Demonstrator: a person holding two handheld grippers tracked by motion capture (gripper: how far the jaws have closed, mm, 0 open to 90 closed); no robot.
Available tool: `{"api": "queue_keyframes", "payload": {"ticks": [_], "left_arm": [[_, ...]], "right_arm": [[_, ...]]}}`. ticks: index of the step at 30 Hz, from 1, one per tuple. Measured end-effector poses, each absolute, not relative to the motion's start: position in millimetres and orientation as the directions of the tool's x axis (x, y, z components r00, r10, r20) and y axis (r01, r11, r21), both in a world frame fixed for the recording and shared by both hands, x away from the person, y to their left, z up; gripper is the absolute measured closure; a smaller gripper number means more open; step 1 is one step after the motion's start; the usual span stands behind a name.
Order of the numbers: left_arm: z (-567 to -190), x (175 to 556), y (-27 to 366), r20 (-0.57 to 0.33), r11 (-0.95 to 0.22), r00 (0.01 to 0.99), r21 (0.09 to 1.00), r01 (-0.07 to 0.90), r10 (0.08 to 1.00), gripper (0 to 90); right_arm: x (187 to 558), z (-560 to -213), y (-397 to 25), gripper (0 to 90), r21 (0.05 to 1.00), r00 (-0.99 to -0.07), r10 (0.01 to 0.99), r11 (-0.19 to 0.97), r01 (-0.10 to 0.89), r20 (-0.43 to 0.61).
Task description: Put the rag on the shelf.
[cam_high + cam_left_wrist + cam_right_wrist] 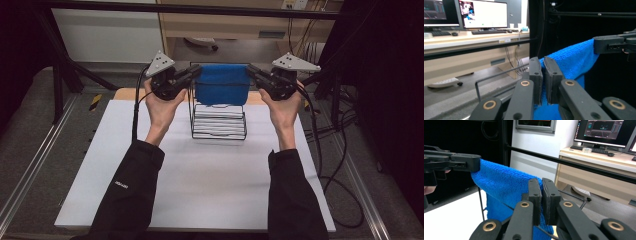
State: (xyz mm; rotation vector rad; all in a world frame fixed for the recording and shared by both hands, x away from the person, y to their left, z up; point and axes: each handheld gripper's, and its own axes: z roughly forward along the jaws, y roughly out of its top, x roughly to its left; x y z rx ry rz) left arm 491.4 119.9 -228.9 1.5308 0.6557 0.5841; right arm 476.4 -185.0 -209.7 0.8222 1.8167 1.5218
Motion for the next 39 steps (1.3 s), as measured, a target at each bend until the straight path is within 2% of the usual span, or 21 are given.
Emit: {"api": "queue_keyframes", "payload": {"ticks": [26, 30, 32, 36, 37, 38, 39], "left_arm": [[-246.8, 478.8, 123.8, -0.012, -0.14, 0.725, 0.979, 0.15, 0.689, 83.1], [-239.4, 475.6, 127.9, -0.03, -0.135, 0.727, 0.977, 0.167, 0.686, 79.1], [-232.5, 474.7, 129.5, -0.028, -0.137, 0.724, 0.976, 0.168, 0.689, 71.7], [-214.9, 475.2, 132.4, -0.042, -0.111, 0.721, 0.98, 0.164, 0.692, 71.3], [-212.6, 475.5, 132.5, -0.042, -0.109, 0.721, 0.981, 0.162, 0.692, 72.2], [-210.2, 476.0, 132.2, -0.043, -0.109, 0.723, 0.981, 0.162, 0.689, 77.5], [-209.0, 476.7, 131.4, -0.043, -0.115, 0.726, 0.979, 0.167, 0.686, 77.5]], "right_arm": [[466.5, -236.5, -189.2, 86.2, 0.97, -0.672, 0.74, 0.171, 0.175, -0.009], [466.8, -241.5, -190.0, 86.3, 0.967, -0.685, 0.728, 0.174, 0.184, -0.001], [467.2, -244.2, -190.1, 86.3, 0.966, -0.691, 0.723, 0.183, 0.181, -0.008], [467.2, -246.2, -190.0, 86.2, 0.965, -0.696, 0.718, 0.19, 0.182, -0.01], [467.0, -246.8, -189.9, 86.3, 0.963, -0.699, 0.715, 0.197, 0.182, -0.014], [466.9, -247.5, -189.8, 86.2, 0.963, -0.701, 0.713, 0.202, 0.179, -0.019], [466.9, -247.5, -189.8, 86.2, 0.963, -0.701, 0.713, 0.202, 0.179, -0.019]]}}
